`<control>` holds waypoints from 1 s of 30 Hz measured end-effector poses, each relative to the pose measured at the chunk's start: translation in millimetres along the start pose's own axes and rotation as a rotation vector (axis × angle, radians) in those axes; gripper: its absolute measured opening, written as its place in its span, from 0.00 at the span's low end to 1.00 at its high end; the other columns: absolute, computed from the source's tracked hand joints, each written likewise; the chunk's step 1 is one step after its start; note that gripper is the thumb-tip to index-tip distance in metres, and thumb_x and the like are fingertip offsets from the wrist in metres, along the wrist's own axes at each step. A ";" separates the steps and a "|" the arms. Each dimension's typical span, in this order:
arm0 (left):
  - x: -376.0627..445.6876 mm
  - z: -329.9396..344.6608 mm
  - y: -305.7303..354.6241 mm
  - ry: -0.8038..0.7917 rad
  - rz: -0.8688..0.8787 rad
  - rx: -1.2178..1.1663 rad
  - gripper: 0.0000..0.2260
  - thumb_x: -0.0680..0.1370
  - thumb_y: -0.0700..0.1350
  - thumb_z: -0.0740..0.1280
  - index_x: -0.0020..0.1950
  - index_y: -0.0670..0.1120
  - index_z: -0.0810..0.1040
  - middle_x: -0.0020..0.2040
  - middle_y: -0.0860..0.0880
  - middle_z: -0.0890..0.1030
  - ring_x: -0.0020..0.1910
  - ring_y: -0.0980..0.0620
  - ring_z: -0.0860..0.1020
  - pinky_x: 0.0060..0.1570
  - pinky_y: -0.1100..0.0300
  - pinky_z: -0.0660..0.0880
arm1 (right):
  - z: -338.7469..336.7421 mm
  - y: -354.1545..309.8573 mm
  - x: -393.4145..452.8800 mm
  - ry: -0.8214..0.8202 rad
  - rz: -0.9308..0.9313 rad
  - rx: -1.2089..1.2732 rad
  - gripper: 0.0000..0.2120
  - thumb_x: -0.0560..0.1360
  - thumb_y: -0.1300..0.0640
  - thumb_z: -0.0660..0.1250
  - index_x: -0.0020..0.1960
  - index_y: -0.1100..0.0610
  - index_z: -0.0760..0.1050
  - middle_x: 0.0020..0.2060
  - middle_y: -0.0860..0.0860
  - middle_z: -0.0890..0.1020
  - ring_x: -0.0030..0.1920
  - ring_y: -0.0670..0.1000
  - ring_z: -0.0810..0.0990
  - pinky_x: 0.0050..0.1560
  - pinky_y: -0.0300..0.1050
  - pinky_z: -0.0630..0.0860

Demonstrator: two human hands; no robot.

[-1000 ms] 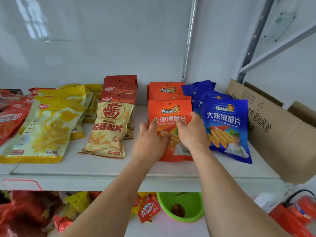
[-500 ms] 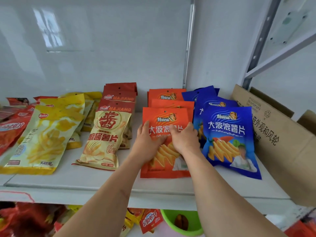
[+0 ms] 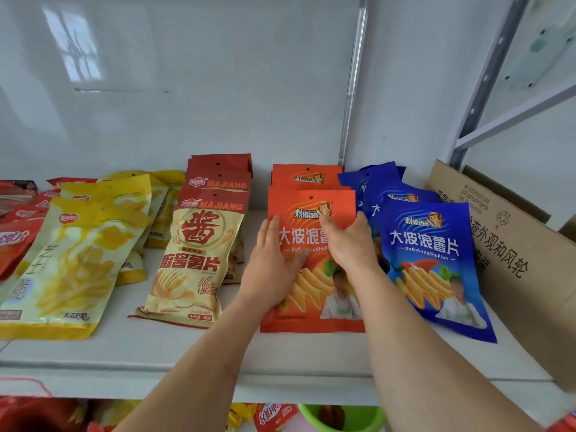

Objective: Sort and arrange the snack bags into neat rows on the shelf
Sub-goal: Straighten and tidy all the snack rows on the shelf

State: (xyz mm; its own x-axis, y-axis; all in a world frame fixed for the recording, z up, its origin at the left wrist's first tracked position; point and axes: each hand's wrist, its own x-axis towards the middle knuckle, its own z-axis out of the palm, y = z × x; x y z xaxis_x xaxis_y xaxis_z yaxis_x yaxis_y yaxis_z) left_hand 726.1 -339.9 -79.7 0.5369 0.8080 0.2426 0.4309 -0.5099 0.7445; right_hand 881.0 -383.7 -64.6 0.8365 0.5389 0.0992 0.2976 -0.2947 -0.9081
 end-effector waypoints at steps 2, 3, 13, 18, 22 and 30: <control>2.8 -0.1 0.7 -0.016 -0.009 -0.003 0.40 0.78 0.62 0.65 0.82 0.51 0.47 0.82 0.52 0.49 0.78 0.48 0.60 0.71 0.50 0.65 | 2.1 1.1 3.4 0.007 -0.010 0.011 0.43 0.73 0.35 0.66 0.78 0.56 0.56 0.74 0.54 0.67 0.71 0.57 0.71 0.67 0.58 0.72; 3.7 0.2 0.9 -0.029 -0.018 0.002 0.41 0.78 0.63 0.64 0.82 0.51 0.47 0.82 0.52 0.49 0.78 0.48 0.61 0.71 0.50 0.66 | 3.4 2.4 4.3 0.010 -0.013 0.007 0.41 0.74 0.36 0.67 0.77 0.56 0.58 0.72 0.53 0.70 0.68 0.57 0.73 0.64 0.56 0.74; 13.3 6.2 -5.2 -0.087 -0.056 0.075 0.41 0.77 0.65 0.63 0.82 0.49 0.48 0.82 0.52 0.49 0.76 0.45 0.63 0.69 0.48 0.67 | 24.1 16.5 9.1 -0.009 -0.025 -0.041 0.37 0.76 0.36 0.63 0.76 0.56 0.58 0.67 0.56 0.73 0.60 0.57 0.79 0.57 0.56 0.80; 15.9 9.0 -10.9 -0.130 -0.088 0.096 0.40 0.78 0.66 0.61 0.82 0.50 0.48 0.82 0.49 0.47 0.76 0.42 0.62 0.70 0.48 0.66 | 28.1 16.7 11.3 -0.003 -0.024 -0.093 0.37 0.76 0.38 0.65 0.76 0.56 0.57 0.65 0.56 0.74 0.59 0.57 0.79 0.56 0.55 0.80; 10.1 4.5 -4.3 -0.073 -0.050 0.233 0.36 0.79 0.67 0.57 0.81 0.52 0.51 0.81 0.49 0.45 0.78 0.40 0.58 0.72 0.46 0.63 | 25.4 14.4 10.4 0.007 -0.012 -0.114 0.38 0.75 0.38 0.67 0.76 0.56 0.57 0.65 0.57 0.75 0.59 0.58 0.79 0.57 0.57 0.79; -33.7 18.5 9.2 -0.034 0.288 0.623 0.27 0.82 0.62 0.47 0.77 0.53 0.65 0.79 0.47 0.62 0.79 0.41 0.56 0.76 0.43 0.53 | 18.4 8.3 6.5 0.025 -0.041 -0.216 0.42 0.76 0.39 0.66 0.79 0.56 0.51 0.73 0.58 0.65 0.70 0.61 0.69 0.66 0.57 0.72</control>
State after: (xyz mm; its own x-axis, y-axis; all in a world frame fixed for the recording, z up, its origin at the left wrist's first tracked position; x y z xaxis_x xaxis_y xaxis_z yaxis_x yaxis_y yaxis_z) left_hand 725.5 -377.4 -92.5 0.7104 0.6105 0.3501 0.5991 -0.7857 0.1543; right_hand 880.4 -368.1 -79.0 0.8318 0.5352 0.1470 0.4215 -0.4368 -0.7947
